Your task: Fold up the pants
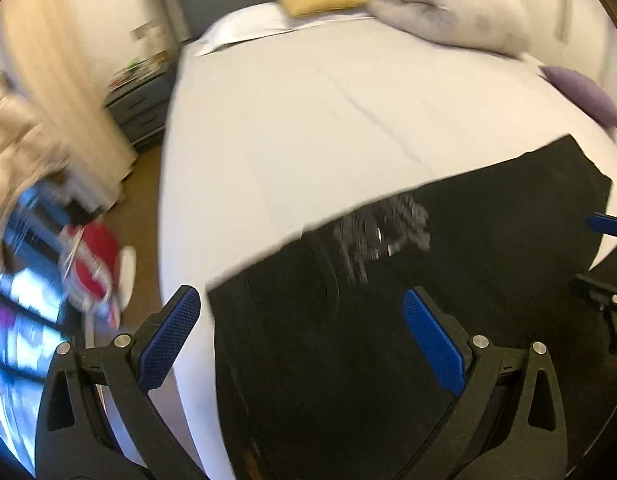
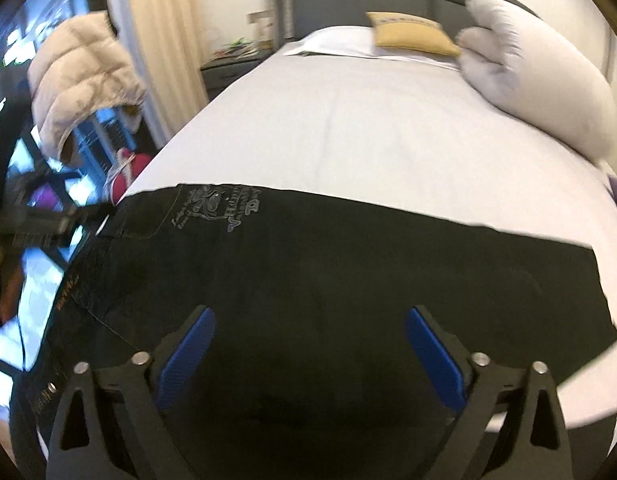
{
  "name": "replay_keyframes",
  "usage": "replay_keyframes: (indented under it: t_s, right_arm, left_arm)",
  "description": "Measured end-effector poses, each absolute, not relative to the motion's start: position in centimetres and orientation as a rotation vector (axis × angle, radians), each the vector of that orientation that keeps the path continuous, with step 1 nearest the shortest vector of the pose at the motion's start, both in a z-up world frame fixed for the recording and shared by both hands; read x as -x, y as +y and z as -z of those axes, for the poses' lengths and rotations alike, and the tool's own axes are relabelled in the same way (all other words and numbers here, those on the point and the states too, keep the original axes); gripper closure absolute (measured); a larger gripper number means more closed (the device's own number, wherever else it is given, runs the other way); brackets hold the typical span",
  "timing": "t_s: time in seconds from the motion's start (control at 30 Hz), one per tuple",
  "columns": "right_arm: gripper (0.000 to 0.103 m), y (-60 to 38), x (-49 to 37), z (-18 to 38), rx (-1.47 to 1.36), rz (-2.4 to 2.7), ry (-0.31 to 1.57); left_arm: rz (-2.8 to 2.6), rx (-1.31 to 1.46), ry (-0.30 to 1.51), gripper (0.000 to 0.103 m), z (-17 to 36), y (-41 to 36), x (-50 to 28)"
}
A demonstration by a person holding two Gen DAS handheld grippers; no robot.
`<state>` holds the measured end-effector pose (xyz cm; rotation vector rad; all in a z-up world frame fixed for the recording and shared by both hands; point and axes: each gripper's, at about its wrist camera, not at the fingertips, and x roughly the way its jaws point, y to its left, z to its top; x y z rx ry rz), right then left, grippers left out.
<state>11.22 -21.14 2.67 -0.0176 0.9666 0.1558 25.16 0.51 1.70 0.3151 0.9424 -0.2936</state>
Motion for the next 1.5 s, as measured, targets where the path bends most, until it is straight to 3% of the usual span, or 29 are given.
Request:
replay_keyframes:
  t_s: [0.07,0.3,0.4,0.53,0.63,0.7,0.77,0.93,1.1,1.17,1.2,1.5]
  right_arm:
    - [0.016,-21.1,-12.2,-2.2,0.025,-0.219,0.988]
    - [0.018,-21.3,-13.1,-0.4,0.025,-0.339,1.026]
    - [0.024,-21.2,-13.2,0.6,0.013,-0.373,1.054]
    - [0.025,-20.7,-13.4,1.8,0.015,-0.386,1.079]
    - [0.025,-20.6,-13.5,2.1,0.007,-0.391,1.088]
    - [0.025,-20.4,-13.5,2.2,0.012,-0.394,1.094]
    - [0.025,-20.3,-13.4,2.1,0.019,-0.399,1.096]
    - [0.025,-20.1,-14.4,1.1,0.045,-0.433,1.081]
    - [0.027,-19.1,-17.6,-0.5,0.155,-0.538,1.043]
    - [0.041,-18.9,-19.2,-0.8,0.180,-0.565,1.055]
    - [0.042,-18.8,-20.4,-1.1,0.201,-0.579,1.061]
    - [0.042,-16.5,-26.3,-1.5,0.401,-0.683,1.112]
  left_arm:
    - [0.397,-0.330,0.982,0.000,-1.2,0.5,-28.0]
    - [0.678,-0.424,1.197,0.000,3.6,1.1,-35.4]
    - [0.725,-0.395,1.260,0.000,4.8,2.0,-37.3]
    - [0.751,-0.432,1.344,0.024,7.1,2.4,-39.0]
    - [0.769,-0.422,1.368,0.028,7.8,2.3,-39.9]
    - [0.770,-0.412,1.378,0.045,8.1,2.4,-40.3]
    - [0.772,-0.411,1.384,0.076,8.1,2.0,-40.5]
    - [0.758,-0.467,1.357,0.097,7.6,1.0,-39.7]
    - [0.683,-0.544,1.172,0.100,5.0,0.6,-36.3]
    - [0.669,-0.531,1.112,0.100,3.8,1.2,-34.8]
    - [0.662,-0.533,1.076,0.100,3.0,1.5,-33.7]
    - [0.641,-0.542,0.945,0.100,0.3,2.4,-30.4]
